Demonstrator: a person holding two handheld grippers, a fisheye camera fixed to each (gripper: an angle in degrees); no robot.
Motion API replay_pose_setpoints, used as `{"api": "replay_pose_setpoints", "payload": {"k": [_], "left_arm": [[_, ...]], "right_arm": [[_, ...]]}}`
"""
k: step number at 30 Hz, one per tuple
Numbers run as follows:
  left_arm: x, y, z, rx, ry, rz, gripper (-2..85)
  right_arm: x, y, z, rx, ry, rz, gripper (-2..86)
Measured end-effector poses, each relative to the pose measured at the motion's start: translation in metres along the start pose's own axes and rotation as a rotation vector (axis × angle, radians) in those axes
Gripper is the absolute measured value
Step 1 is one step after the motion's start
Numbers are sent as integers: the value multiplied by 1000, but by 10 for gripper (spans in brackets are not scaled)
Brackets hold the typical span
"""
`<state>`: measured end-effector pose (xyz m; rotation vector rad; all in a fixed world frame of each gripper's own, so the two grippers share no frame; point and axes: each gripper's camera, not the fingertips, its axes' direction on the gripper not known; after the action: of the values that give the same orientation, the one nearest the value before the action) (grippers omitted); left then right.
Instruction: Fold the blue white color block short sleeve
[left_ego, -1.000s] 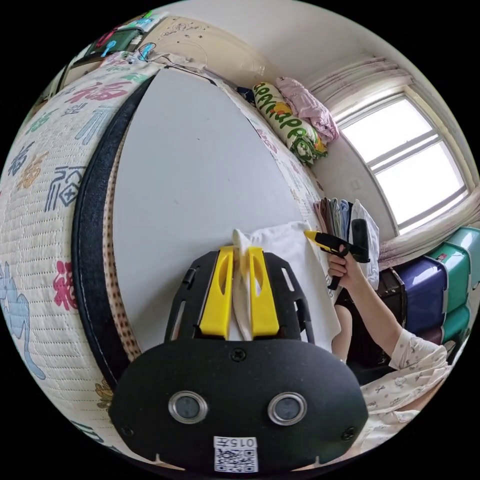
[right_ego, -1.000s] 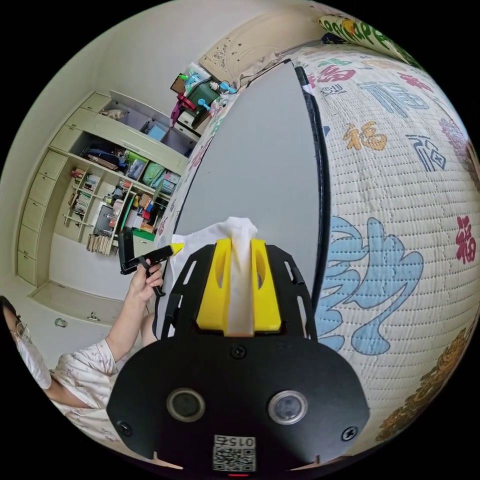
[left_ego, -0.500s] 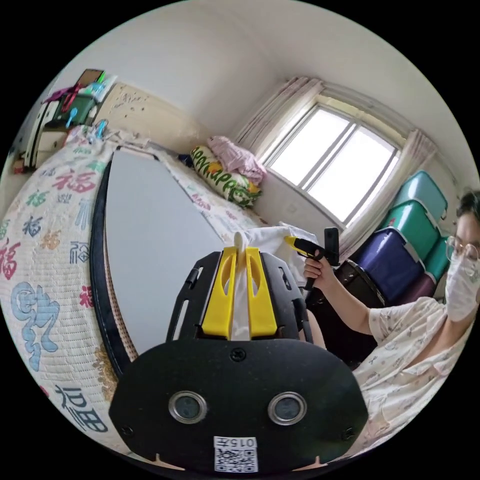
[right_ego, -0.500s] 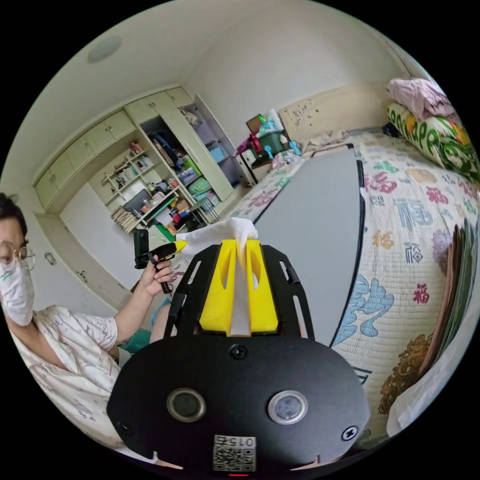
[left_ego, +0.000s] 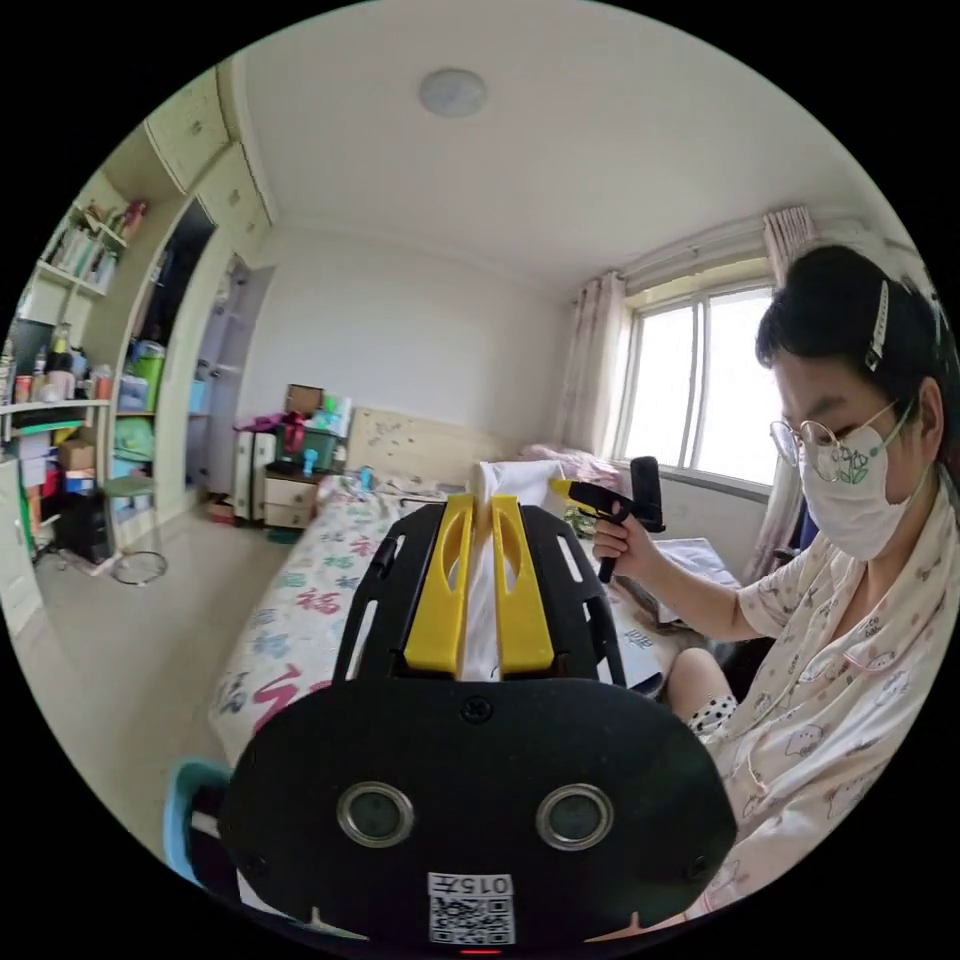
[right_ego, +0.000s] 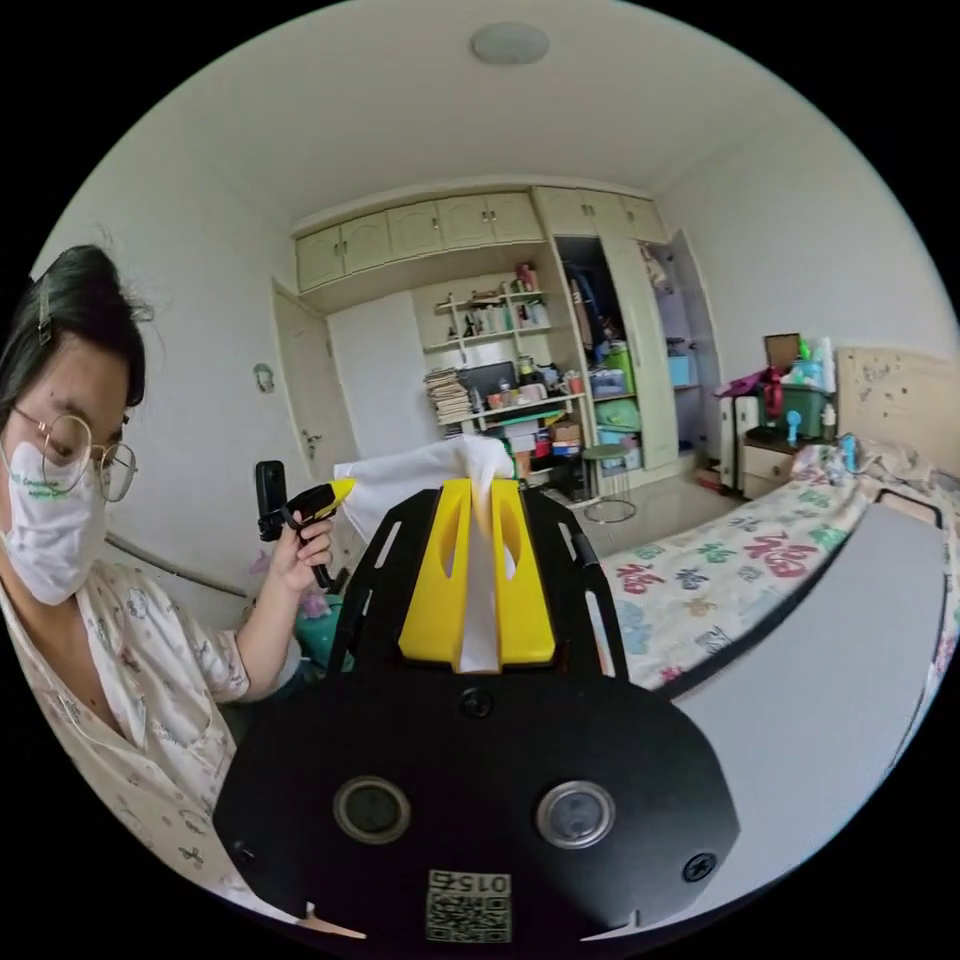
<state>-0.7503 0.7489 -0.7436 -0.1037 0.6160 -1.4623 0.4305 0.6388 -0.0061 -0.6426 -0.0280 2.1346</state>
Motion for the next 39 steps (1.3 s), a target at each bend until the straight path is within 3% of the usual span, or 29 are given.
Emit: {"api": "replay_pose_setpoints", "payload": {"k": [2, 8, 16, 22, 27, 29, 31, 36, 39], "left_arm": [[-3, 17, -100, 8, -133, -33, 9], [-6, 121, -282, -12, -448, -253, 8], [-10, 236, -413, 28, -450, -508, 9], [-53, 256, -430, -88, -486, -575, 13], [-165, 347, -423, -97, -727, -761, 29], [-222, 394, -416, -166, -880, -921, 55], [-241, 408, -405, -222, -904, -982, 63], [-235, 397, -349, -286, -838, -914, 65], [-235, 411, -289, -421, -646, -922, 64]], "right_arm": [[-4, 49, 54, -47, -132, 31, 41], [-28, 191, 190, -289, -310, 95, 38], [-55, 344, 255, -535, -418, 100, 36], [-53, 417, 329, -710, -352, 121, 38], [-49, 486, 467, -888, -134, 114, 48], [-46, 503, 524, -1019, 8, 211, 43], [-55, 494, 539, -994, -42, 247, 29], [-107, 459, 520, -882, -81, -10, -6], [-120, 448, 488, -834, -92, -40, -9]]}}
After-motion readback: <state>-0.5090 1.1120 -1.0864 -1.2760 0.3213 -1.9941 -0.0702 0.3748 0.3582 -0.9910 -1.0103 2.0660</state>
